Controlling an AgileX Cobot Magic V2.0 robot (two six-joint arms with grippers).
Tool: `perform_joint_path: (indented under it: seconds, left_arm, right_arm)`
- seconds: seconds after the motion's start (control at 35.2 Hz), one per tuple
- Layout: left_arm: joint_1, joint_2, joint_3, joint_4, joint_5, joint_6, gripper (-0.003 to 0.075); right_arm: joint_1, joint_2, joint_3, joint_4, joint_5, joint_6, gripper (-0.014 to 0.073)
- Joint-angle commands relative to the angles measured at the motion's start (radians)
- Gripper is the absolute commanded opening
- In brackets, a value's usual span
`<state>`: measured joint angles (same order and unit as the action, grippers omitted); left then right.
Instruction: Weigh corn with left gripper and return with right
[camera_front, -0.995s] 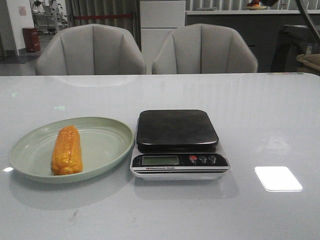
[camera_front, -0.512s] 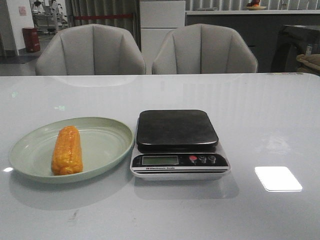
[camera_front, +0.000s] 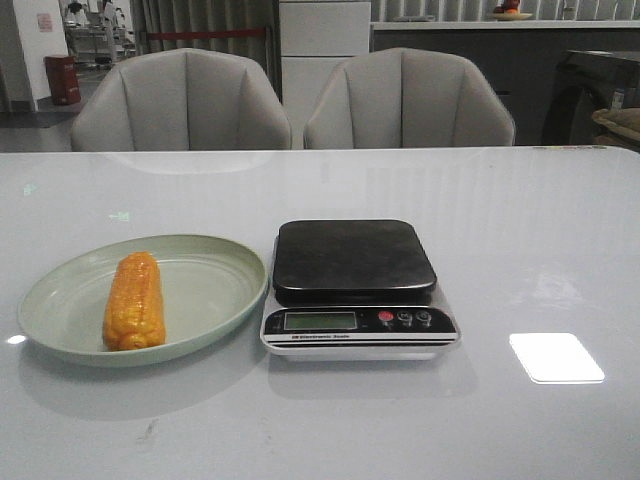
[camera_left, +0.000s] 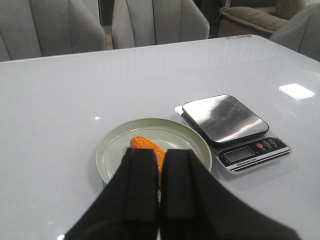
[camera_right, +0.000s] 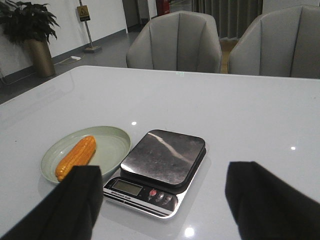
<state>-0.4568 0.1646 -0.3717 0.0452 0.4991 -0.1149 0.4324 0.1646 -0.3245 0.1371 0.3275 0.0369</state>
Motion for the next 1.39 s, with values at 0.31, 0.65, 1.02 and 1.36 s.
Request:
perform_joint_path:
  seconds: [0.31,0.65,1.02,1.36]
  left_arm:
    - [-0.001,0.01,-0.027,0.0,-0.075,0.003,0.0114]
    - [-0.001,0.01,-0.027,0.0,-0.075,0.003,0.0114]
    - [-0.001,0.01,-0.022,0.0,-0.078,0.003,0.0114]
    - [0.092,-0.006,0.071,0.0,-0.099,0.003,0.0114]
  right_arm:
    - [-0.006,-0.008,0.042,-0.03,-0.134,-0.013,0.0169]
    - [-0.006,-0.008,0.042,-0.029,-0.132,-0.012,0.0186]
    - [-0.006,-0.008,0.042,-0.029,-0.132,-0.012,0.0186]
    - [-0.006,-0.008,0.042,-0.029,-0.132,-0.012,0.0186]
